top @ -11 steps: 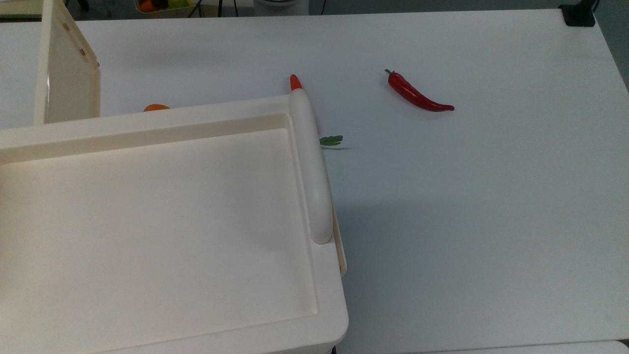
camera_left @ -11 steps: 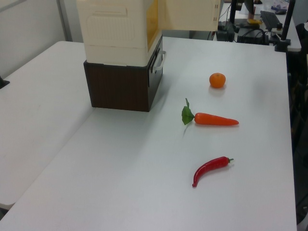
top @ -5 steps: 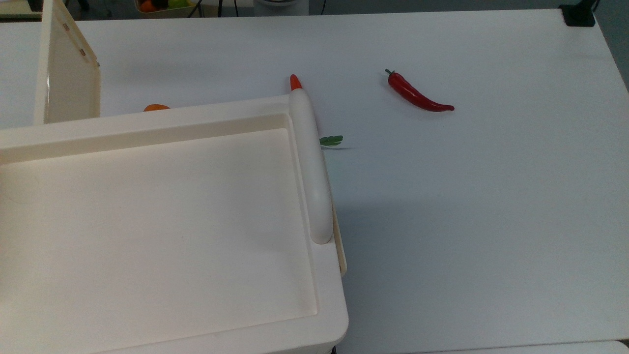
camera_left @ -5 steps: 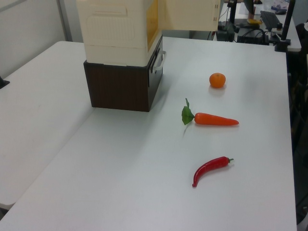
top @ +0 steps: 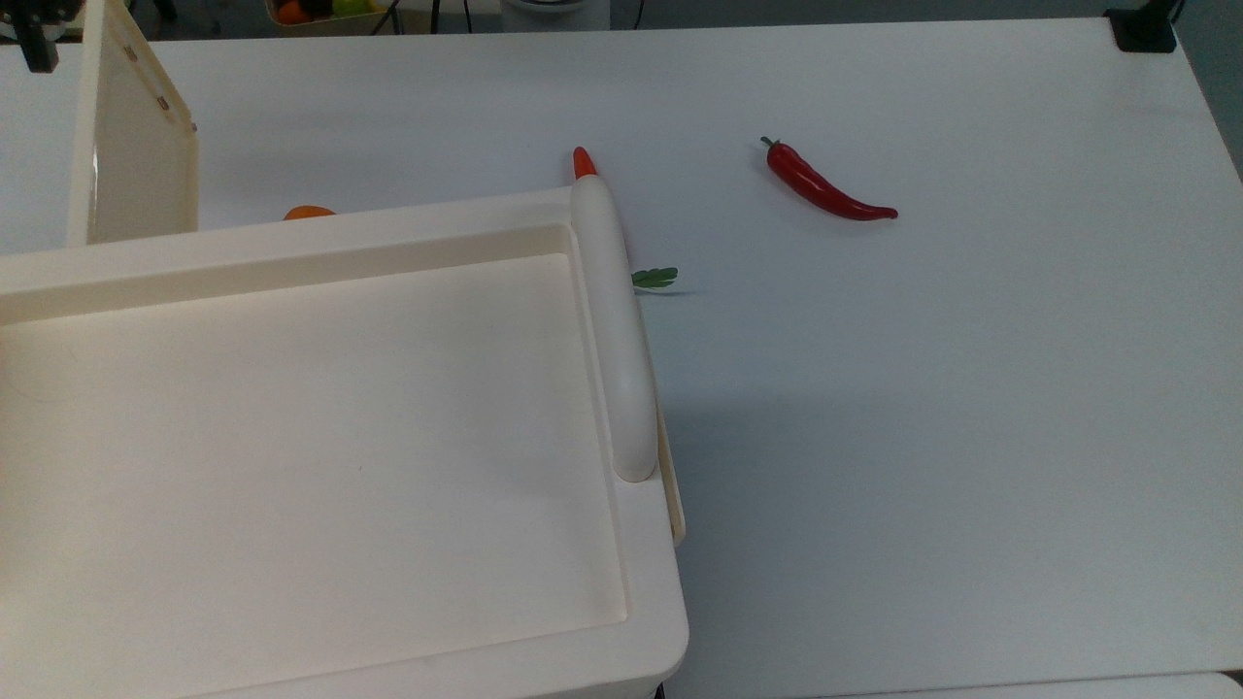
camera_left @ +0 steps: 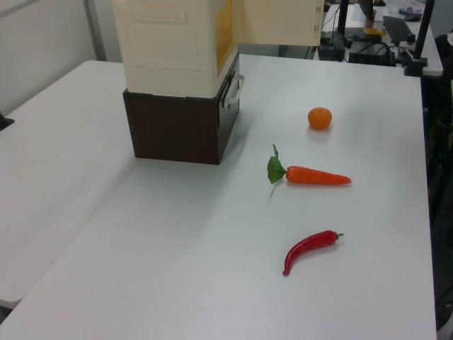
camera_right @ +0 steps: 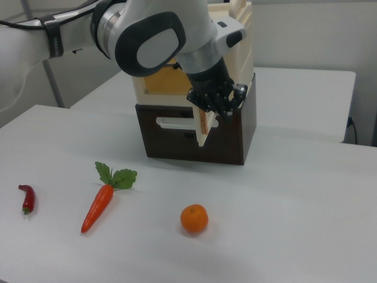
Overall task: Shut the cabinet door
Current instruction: 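Push the door with the gripper, swinging it toward the cabinet front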
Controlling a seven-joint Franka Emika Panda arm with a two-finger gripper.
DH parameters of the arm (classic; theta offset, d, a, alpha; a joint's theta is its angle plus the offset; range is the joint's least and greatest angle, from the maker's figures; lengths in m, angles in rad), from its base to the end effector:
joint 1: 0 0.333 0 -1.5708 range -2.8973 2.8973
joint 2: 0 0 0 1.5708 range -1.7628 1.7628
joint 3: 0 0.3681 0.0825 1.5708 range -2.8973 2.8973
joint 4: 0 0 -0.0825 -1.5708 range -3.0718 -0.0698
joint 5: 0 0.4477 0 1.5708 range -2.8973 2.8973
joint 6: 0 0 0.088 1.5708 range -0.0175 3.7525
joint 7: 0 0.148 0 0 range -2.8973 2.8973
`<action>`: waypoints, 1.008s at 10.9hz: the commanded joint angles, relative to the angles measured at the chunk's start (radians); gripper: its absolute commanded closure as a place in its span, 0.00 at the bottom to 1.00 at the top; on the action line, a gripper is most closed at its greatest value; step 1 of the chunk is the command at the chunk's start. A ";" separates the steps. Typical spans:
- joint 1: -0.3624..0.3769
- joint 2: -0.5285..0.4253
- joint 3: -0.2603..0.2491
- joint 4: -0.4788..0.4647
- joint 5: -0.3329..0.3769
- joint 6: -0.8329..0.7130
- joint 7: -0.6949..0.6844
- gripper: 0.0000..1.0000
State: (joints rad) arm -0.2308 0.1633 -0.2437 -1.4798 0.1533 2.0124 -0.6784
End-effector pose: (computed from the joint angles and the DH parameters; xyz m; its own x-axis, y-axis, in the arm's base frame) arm 0.6605 -0.3071 0.6303 0.9163 0.1881 0.3536 0.1473 -0.9792 0.1392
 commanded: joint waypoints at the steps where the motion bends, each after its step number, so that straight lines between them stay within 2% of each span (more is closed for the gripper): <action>1: 0.008 0.004 0.001 -0.007 0.048 0.019 -0.013 0.95; 3: 0.008 0.005 0.003 -0.007 0.078 0.017 -0.013 0.95; 11: 0.050 0.004 0.012 -0.008 0.081 0.003 -0.012 0.95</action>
State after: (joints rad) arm -0.1942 0.1728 -0.2294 -1.4797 0.2149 2.0139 -0.6784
